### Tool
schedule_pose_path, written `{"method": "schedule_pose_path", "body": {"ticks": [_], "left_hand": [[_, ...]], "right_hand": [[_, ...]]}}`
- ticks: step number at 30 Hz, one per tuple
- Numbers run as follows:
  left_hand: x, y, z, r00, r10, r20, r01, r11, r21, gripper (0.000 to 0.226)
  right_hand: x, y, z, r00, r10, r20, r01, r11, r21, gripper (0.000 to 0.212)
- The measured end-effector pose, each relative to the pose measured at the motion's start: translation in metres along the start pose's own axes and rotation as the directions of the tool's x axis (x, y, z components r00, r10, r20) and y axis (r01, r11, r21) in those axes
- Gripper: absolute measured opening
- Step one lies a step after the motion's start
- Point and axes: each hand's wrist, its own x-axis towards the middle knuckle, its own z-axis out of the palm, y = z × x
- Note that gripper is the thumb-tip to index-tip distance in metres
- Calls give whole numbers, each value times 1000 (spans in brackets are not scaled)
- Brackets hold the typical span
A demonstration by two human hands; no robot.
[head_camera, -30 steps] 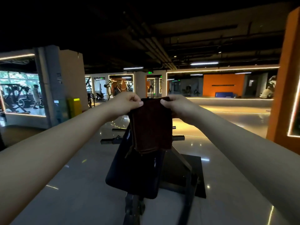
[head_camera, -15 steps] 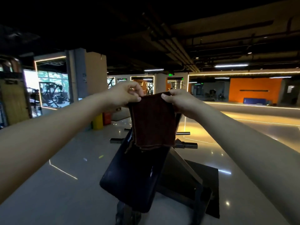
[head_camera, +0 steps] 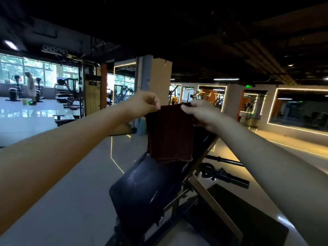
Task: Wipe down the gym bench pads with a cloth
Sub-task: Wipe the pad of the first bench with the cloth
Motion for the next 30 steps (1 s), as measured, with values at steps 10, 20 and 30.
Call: {"method": "schedule_pose_path", "body": {"ticks": [10, 20, 30], "left_hand": [[81, -17, 75, 997, -53, -50, 59, 990, 125, 17], [203, -105, 167, 998, 15, 61, -14, 1000, -19, 21], [321, -168, 236, 977, -86, 193, 122, 975, -184, 20]], "right_hand": [[64, 66, -63, 1000, -5, 12, 4, 1000, 26, 12], [183, 167, -120, 984, -2, -177, -20, 992, -123, 26], [296, 227, -169, 992, 27, -125, -75, 911, -406, 21]]}}
